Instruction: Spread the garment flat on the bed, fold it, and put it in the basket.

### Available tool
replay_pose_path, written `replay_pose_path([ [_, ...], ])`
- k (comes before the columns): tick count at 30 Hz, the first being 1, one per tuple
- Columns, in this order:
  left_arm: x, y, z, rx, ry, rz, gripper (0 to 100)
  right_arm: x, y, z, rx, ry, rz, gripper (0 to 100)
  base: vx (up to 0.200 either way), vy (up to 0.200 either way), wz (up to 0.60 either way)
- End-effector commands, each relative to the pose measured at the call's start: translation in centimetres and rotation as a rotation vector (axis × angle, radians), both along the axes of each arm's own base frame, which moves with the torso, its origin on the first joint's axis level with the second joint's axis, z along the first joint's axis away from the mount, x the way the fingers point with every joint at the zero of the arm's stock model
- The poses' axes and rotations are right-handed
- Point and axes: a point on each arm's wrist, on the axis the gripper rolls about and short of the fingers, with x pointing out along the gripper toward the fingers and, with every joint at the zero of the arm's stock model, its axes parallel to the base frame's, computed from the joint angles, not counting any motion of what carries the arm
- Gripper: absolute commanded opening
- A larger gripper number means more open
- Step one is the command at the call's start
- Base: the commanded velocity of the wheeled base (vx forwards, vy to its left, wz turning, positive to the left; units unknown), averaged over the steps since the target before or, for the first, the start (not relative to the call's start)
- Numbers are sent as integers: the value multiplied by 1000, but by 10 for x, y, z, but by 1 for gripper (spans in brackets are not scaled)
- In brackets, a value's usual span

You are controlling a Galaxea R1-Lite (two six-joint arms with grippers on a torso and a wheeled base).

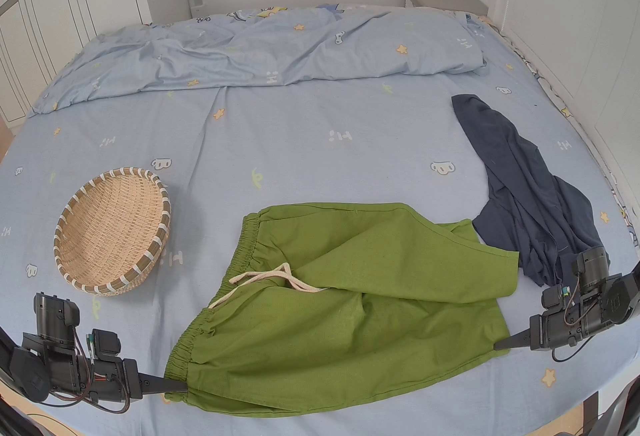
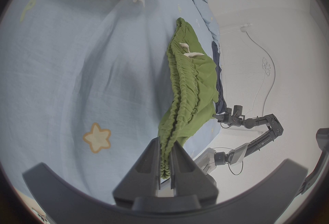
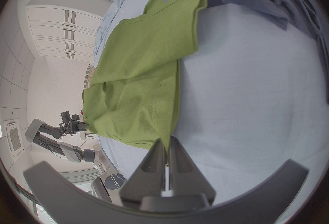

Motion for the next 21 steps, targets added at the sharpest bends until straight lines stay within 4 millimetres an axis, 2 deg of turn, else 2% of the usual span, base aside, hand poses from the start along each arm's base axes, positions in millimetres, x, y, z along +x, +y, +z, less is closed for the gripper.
replay_pose_path([
  [1, -1, 1, 0, -1, 10, 12, 0, -4, 0, 1, -4, 3, -6, 0, 0, 0, 0],
  [7, -4, 18, -2, -3, 22, 129, 0, -26, 9, 19, -12, -2, 33, 0, 0, 0, 0],
  [10, -5, 19, -2, 0, 26, 137, 0, -36, 13, 27, -14, 29, 58, 0, 0, 0, 0],
  [16, -14, 13, -7, 22, 40, 85, 0, -56, 16, 20, -15, 112, 81, 0, 0, 0, 0],
  [21, -15, 14, -11, 33, 63, 73, 0, -64, 16, 15, -14, 138, 78, 0, 0, 0, 0],
])
